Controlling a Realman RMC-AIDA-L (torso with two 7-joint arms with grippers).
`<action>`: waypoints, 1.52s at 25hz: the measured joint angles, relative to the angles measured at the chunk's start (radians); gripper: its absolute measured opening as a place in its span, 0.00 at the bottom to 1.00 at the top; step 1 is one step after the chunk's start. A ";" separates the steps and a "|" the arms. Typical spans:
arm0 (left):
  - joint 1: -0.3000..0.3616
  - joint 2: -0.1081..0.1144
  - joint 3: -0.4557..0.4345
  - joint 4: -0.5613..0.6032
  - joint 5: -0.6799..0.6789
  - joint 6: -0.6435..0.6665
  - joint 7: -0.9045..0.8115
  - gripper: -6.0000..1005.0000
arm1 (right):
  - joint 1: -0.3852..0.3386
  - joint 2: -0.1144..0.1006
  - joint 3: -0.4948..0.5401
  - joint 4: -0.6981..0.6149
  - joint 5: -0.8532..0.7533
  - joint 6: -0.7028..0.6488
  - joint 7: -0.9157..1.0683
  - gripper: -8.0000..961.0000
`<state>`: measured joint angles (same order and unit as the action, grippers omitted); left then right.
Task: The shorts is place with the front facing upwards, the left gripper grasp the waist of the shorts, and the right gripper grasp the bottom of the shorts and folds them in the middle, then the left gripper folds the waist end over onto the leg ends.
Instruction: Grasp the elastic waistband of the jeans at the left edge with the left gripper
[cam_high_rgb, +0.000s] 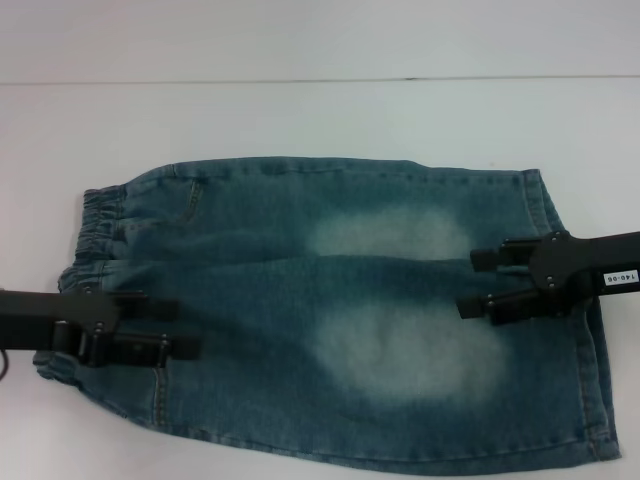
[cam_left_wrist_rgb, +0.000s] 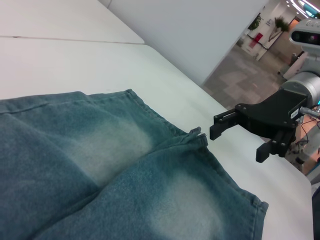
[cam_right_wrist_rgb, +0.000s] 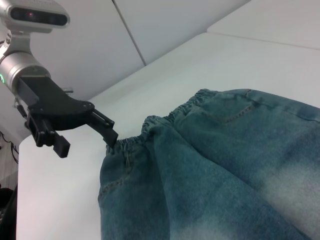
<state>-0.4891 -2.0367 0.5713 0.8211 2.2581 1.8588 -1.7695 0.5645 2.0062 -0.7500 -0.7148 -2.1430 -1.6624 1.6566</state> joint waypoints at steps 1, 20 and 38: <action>0.000 0.004 -0.001 0.008 0.007 0.009 -0.016 0.87 | 0.000 0.000 0.000 0.000 0.000 0.001 0.000 0.97; 0.024 0.035 -0.101 0.251 0.348 -0.034 -0.211 0.87 | 0.012 0.006 0.000 0.002 0.001 0.003 -0.009 0.97; -0.005 0.012 -0.071 0.157 0.438 -0.175 -0.229 0.87 | 0.030 0.007 -0.009 0.002 0.001 0.005 -0.009 0.97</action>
<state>-0.4941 -2.0246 0.5008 0.9781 2.6962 1.6837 -1.9987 0.5942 2.0136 -0.7593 -0.7132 -2.1424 -1.6576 1.6474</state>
